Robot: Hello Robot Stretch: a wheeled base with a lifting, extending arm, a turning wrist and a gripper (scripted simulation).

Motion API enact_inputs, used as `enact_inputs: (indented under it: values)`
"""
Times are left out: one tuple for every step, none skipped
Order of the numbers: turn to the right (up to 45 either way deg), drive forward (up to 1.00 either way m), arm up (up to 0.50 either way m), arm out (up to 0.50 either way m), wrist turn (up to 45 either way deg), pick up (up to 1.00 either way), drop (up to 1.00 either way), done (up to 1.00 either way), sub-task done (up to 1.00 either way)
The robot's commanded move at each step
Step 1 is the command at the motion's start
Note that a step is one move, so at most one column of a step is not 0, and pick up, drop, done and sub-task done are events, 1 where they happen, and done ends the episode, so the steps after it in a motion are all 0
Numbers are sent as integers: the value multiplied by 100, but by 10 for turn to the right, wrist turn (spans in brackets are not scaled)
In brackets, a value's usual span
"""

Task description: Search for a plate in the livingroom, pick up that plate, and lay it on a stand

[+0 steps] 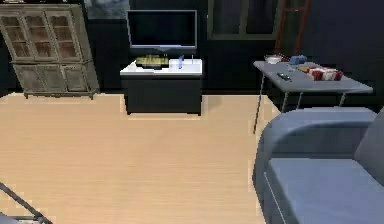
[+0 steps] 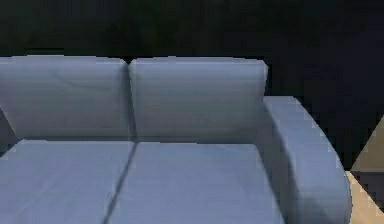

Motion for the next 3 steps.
enact_inputs:
  values:
    - [0,100,0,0,0,0,0,0,0]
    - [60,0,0,0,0,0,0,0,0]
    - [0,50,0,0,0,0,0,0,0]
